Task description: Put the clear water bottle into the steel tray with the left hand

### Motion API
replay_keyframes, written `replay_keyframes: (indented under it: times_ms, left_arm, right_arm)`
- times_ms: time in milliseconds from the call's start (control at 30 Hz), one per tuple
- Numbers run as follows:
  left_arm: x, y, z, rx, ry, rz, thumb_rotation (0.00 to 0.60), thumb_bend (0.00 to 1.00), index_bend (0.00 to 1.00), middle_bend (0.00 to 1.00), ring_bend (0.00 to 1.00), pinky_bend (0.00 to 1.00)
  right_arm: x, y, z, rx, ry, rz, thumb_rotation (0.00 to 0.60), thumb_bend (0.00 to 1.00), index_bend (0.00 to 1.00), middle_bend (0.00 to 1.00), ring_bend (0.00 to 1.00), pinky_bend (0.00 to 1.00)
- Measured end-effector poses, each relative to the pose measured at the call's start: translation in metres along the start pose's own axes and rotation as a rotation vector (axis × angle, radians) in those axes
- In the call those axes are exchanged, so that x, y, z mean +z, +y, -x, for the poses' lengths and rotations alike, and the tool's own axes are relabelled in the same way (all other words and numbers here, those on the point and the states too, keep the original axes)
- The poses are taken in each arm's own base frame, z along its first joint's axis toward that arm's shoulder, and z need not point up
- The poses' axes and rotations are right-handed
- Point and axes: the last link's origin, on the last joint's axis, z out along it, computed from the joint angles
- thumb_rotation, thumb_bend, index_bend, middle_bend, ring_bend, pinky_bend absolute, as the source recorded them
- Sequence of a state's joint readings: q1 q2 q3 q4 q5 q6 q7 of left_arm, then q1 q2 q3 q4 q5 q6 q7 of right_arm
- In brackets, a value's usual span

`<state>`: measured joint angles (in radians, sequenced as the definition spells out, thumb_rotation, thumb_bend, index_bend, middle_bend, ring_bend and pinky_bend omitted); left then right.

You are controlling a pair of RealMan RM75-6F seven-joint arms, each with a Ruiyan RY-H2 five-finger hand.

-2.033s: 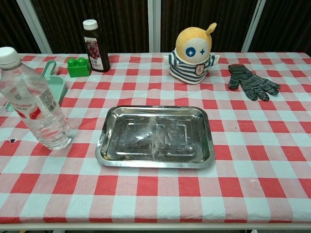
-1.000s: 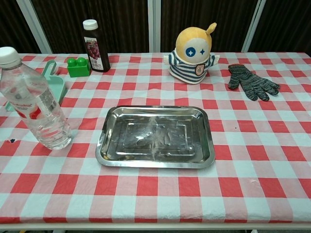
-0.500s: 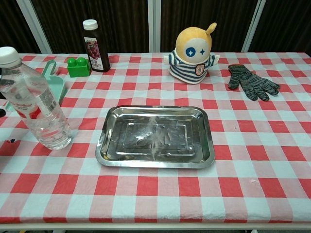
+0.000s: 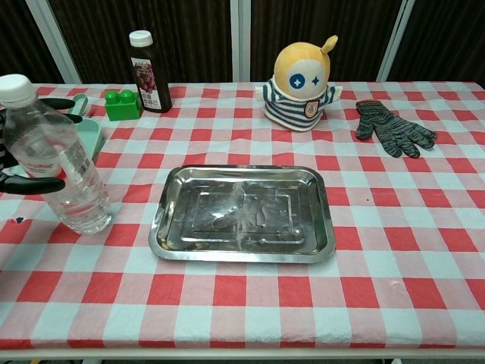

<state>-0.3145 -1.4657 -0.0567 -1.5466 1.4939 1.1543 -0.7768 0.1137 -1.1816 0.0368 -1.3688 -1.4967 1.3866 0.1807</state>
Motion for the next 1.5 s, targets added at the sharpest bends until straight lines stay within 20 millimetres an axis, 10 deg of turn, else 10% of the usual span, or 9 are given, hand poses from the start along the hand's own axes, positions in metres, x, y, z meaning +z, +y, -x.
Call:
replay_keyframes:
  times_ms: [967, 1200, 1500]
  left_arm:
    - [0.030, 0.006, -0.008, -0.016, 0.108, 0.027, 0.600, 0.25, 0.57, 0.57, 0.44, 0.48]
    - [0.051, 0.046, -0.030, 0.006, 0.134, 0.094, 0.600, 0.26, 0.59, 0.60, 0.48, 0.51]
    - [0.083, 0.149, -0.071, 0.093, 0.156, 0.219, 0.600, 0.28, 0.61, 0.63, 0.50, 0.54]
  right_arm:
    - [0.000, 0.001, -0.002, 0.022, -0.003, 0.004, 0.600, 0.10, 0.00, 0.00, 0.00, 0.00]
    - [0.000, 0.001, -0.005, 0.029, 0.007, 0.001, 0.600, 0.10, 0.00, 0.00, 0.00, 0.00]
    - [0.000, 0.000, -0.007, 0.029, 0.012, -0.003, 0.600, 0.10, 0.00, 0.00, 0.00, 0.00]
